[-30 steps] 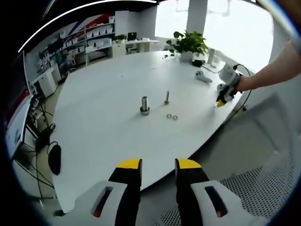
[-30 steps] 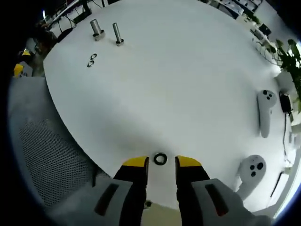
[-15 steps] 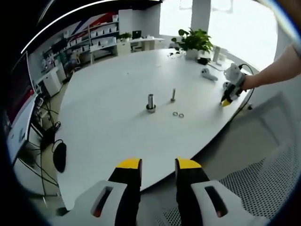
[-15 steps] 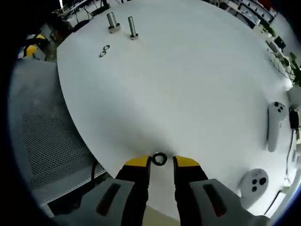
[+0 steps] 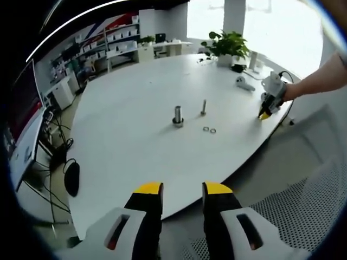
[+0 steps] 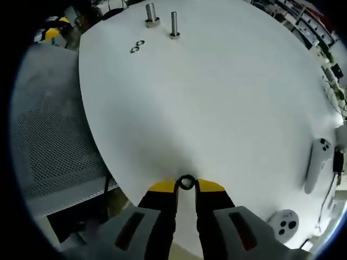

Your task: Place the washer onto the threaded stud by aligning its center hole with the stud, sliding it down to the base, and recovering from edge contact or off-axis alignment until the washer reaches the visible bottom stop.

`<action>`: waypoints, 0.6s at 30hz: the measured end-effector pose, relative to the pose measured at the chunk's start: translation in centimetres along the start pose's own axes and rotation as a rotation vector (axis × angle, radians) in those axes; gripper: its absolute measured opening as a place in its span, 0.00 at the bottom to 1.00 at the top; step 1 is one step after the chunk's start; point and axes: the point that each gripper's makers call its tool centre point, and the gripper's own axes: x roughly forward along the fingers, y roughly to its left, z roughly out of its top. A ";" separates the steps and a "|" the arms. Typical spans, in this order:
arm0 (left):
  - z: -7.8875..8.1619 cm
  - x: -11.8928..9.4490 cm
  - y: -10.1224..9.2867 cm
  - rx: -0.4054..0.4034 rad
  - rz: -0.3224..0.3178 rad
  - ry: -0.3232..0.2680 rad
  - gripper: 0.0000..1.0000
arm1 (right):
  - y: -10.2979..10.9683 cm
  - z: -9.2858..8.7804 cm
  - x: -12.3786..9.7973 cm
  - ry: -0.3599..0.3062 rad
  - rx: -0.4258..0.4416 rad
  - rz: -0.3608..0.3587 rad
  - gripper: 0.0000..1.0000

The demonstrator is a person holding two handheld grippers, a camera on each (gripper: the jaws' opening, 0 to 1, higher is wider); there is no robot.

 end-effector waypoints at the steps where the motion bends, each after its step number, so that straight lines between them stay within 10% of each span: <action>1: 0.0 0.0 0.0 0.001 0.000 0.000 0.27 | 0.0 0.0 0.0 0.012 -0.003 0.000 0.14; 9: 0.0 0.0 0.2 -0.006 0.003 -0.004 0.26 | 0.0 0.0 0.0 0.061 0.018 -0.033 0.14; 12: -0.1 0.0 0.1 -0.004 -0.001 -0.003 0.26 | 0.0 0.6 0.0 -0.010 0.005 -0.038 0.13; 15: -0.2 0.1 -0.1 -0.002 -0.008 0.007 0.26 | -0.5 0.7 0.0 -0.093 0.203 -0.006 0.13; 18: -0.4 0.2 -0.1 -0.001 -0.009 0.018 0.27 | -0.6 0.9 0.0 -0.079 0.141 -0.008 0.13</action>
